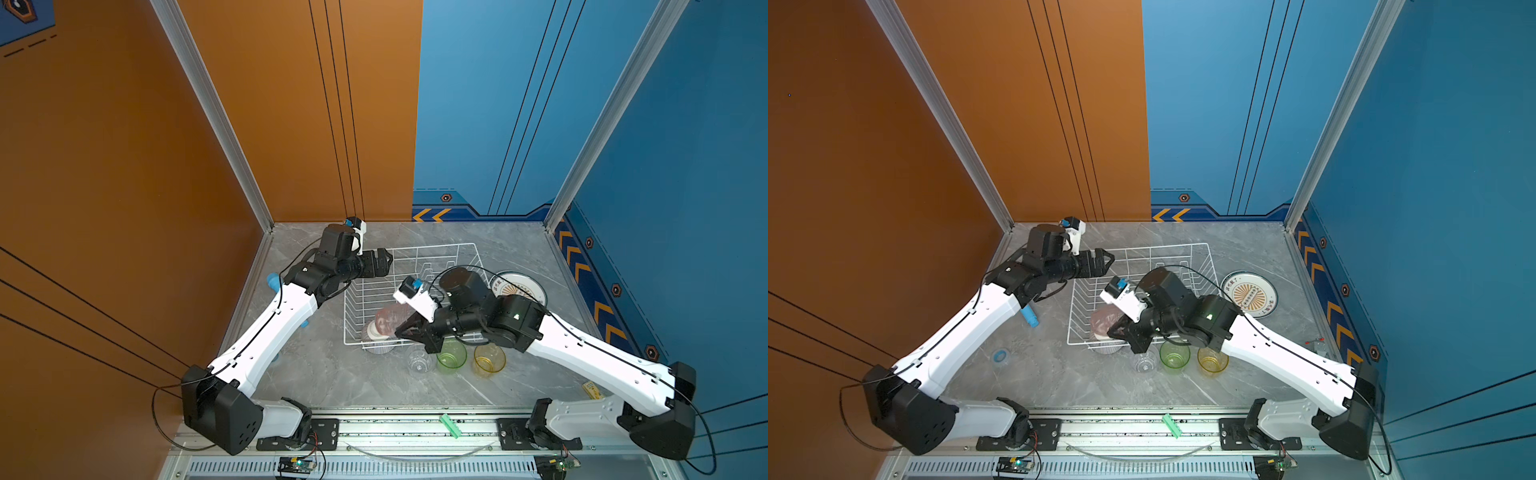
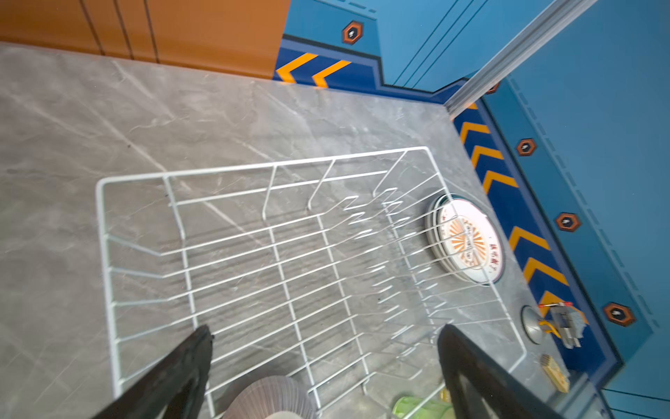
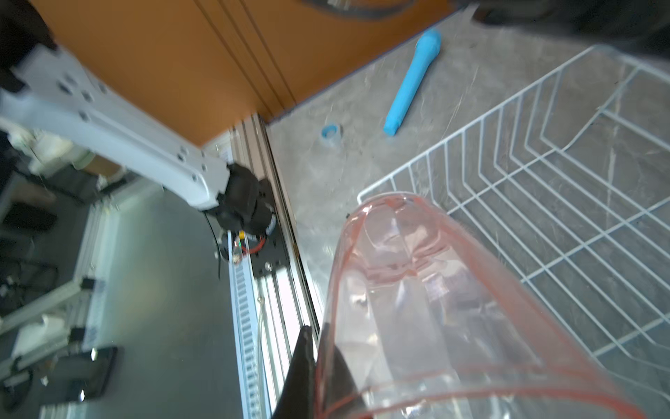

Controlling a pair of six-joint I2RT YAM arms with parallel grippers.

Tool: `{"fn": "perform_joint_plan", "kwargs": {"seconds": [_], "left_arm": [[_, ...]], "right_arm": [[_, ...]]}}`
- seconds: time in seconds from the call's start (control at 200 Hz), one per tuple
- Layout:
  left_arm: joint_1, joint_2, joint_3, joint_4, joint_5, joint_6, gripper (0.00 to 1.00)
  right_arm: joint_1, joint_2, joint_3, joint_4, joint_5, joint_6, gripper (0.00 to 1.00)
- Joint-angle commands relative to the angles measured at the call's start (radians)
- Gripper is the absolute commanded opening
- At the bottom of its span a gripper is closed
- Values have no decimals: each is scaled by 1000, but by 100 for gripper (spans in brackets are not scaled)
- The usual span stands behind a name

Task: Unload the mixed dishes from the dish rack
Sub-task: 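Close the right gripper on the pink glass and open the left, then carry the pink glass with the right gripper down beside the clear glass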

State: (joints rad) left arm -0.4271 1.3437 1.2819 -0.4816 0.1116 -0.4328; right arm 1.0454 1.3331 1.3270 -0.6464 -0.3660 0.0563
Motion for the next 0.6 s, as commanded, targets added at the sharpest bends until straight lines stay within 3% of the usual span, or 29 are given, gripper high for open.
{"fn": "perform_joint_plan", "kwargs": {"seconds": [0.0, 0.3, 0.596], "left_arm": [[6, -35, -10, -43, -88, 30, 98], [12, -42, -12, -62, -95, 37, 98], [24, -42, -15, -72, -87, 49, 98]], "right_arm": [[91, 98, 78, -250, 191, -162, 0], [245, 406, 255, -416, 312, -236, 0], [272, 596, 364, -523, 371, -270, 0]]}}
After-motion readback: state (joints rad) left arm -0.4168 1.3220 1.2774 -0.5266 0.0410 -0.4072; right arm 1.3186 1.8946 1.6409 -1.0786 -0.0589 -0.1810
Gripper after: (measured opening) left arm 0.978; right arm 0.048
